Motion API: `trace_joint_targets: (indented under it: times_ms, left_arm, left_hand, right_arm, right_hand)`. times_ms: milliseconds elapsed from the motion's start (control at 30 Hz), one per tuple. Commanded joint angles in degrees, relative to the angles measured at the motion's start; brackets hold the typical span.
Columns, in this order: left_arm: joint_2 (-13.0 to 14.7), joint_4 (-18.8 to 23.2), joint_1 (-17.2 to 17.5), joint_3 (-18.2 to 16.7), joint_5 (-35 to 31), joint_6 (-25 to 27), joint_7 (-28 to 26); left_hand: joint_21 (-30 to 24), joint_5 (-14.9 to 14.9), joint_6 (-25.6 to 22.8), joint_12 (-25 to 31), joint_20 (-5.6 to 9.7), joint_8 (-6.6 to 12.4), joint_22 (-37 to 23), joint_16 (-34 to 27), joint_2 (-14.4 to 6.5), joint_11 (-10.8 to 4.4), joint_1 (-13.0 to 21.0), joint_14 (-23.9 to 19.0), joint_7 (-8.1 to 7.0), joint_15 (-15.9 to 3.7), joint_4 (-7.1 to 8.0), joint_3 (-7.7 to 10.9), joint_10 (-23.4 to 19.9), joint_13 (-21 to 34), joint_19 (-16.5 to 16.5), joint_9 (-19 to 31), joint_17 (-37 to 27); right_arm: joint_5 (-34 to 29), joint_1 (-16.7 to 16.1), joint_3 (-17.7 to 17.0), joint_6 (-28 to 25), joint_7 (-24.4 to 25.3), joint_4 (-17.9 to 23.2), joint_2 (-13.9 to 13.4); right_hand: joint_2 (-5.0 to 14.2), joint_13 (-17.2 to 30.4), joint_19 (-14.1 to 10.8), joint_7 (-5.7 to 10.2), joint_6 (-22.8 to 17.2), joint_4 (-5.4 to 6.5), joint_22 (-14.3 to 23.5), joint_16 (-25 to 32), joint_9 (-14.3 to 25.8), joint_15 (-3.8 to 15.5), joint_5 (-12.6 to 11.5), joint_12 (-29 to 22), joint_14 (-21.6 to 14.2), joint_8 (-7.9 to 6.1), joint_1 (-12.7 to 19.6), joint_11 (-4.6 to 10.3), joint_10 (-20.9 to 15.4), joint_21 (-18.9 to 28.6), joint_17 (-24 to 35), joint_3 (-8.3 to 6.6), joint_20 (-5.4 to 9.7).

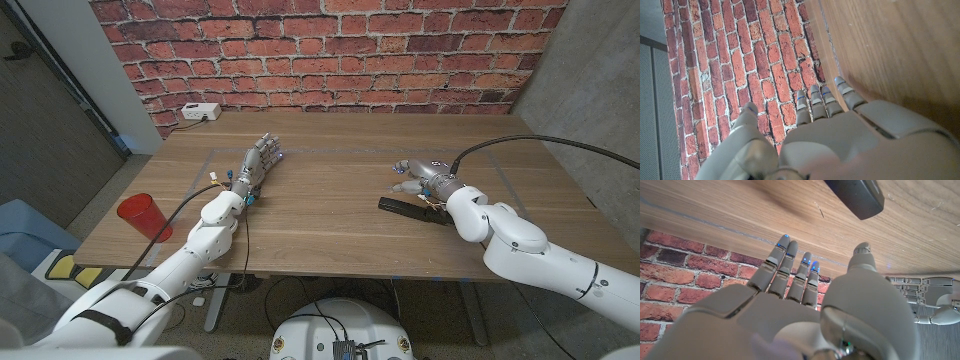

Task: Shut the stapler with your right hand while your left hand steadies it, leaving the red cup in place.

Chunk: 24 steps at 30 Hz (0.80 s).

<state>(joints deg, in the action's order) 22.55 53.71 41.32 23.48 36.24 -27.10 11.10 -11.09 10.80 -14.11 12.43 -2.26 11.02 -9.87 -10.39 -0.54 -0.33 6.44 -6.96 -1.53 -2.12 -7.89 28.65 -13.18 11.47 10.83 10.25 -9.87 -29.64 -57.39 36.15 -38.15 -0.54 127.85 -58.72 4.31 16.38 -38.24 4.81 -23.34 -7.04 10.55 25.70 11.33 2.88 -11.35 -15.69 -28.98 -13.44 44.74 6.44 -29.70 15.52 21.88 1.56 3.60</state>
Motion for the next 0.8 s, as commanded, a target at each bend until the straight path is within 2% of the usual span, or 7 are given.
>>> trace_joint_targets:
  times_ms: [33,267,367,533,733,800]
  left_arm:
    - [-1.23,-2.27,-0.55,-0.62,1.62,-1.07,2.00]
    - [-1.38,-2.38,-0.50,-0.65,1.61,-1.31,2.15]
    - [-1.31,-2.12,-0.25,-0.78,1.75,-1.24,2.06]
    - [-1.79,-2.23,0.02,-1.37,3.26,-1.21,3.30]
    - [-1.94,-2.57,-0.05,-1.35,3.18,-1.35,3.43]
    - [-2.00,-2.45,0.00,-1.47,3.45,-1.26,3.61]
  left_hand:
    - [-0.07,-0.08,0.01,0.22,0.06,-0.04,-0.18,-0.24,-0.01,0.09,0.58,-0.59,0.07,-0.76,-0.31,-0.06,-0.57,0.05,0.21,0.23,-0.17]
    - [-0.12,-0.14,-0.21,0.26,0.00,0.02,-0.19,-0.32,0.08,0.06,0.65,-0.86,0.31,-0.73,-0.37,-0.09,-0.70,0.05,0.35,0.24,-0.19]
    - [-0.12,-0.16,-0.15,0.26,-0.01,-0.01,-0.19,-0.32,0.10,0.07,0.66,-0.91,0.25,-0.73,-0.38,-0.10,-0.71,0.06,0.35,0.24,-0.19]
    - [-0.12,-0.19,-0.26,0.25,0.01,0.02,-0.20,-0.32,0.14,0.12,0.67,-0.96,0.33,-0.67,-0.38,-0.12,-0.68,0.06,0.36,0.24,-0.20]
    - [-0.15,-0.23,-0.29,0.32,0.04,0.01,-0.21,-0.34,0.18,0.20,0.61,-1.06,0.34,-0.65,-0.34,-0.17,-0.88,0.07,0.44,0.25,-0.23]
    - [-0.15,-0.23,-0.32,0.31,0.02,0.02,-0.21,-0.35,0.18,0.17,0.59,-1.10,0.36,-0.71,-0.32,-0.19,-0.88,0.08,0.45,0.25,-0.23]
  right_arm:
    - [-0.94,-0.69,0.03,-0.79,-0.95,0.55,0.46]
    - [-1.12,-0.90,0.25,-0.64,-1.44,0.72,0.54]
    - [-1.65,-1.08,0.48,-0.72,-1.58,1.03,0.43]
    - [-3.91,-0.76,1.59,-1.40,-2.46,1.68,0.40]
    - [-5.88,-0.09,2.71,-2.08,-4.53,1.87,0.91]
    - [-6.48,-0.04,2.93,-2.11,-4.86,1.96,1.01]
  right_hand:
    - [-0.07,0.21,-1.95,-0.67,-0.29,-0.04,0.10,-0.15,0.08,9.82,0.02,0.25,-1.08,0.17,-0.13,-0.45,-0.24,0.73,0.05,-0.19,0.44]
    - [-0.18,0.25,-4.95,-0.82,-0.29,-0.05,0.06,-0.54,0.10,9.83,0.04,0.60,-1.39,0.33,-0.14,-0.68,0.07,1.69,-0.01,-0.15,0.13]
    - [-0.16,0.27,-5.10,-0.81,-0.25,-0.08,0.05,-0.49,0.10,9.80,0.03,0.65,-1.51,0.37,-0.07,-0.59,0.10,1.71,0.05,-0.18,0.20]
    - [0.08,0.33,-5.33,-1.11,0.29,-0.08,0.01,-0.20,0.12,9.93,0.01,0.90,-2.57,0.64,0.05,-0.85,0.49,1.65,0.19,-0.31,1.14]
    - [0.17,0.49,-5.48,-0.76,-0.63,-0.23,-0.05,-0.10,0.16,10.14,0.01,0.59,-3.81,0.34,0.39,-0.66,-0.51,1.50,0.20,-0.46,1.65]
    - [0.20,0.58,-5.42,-0.12,-0.89,-0.26,-0.06,-0.01,0.19,10.05,0.01,0.61,-4.12,0.25,0.47,-0.40,-0.46,1.42,0.28,-0.50,1.70]
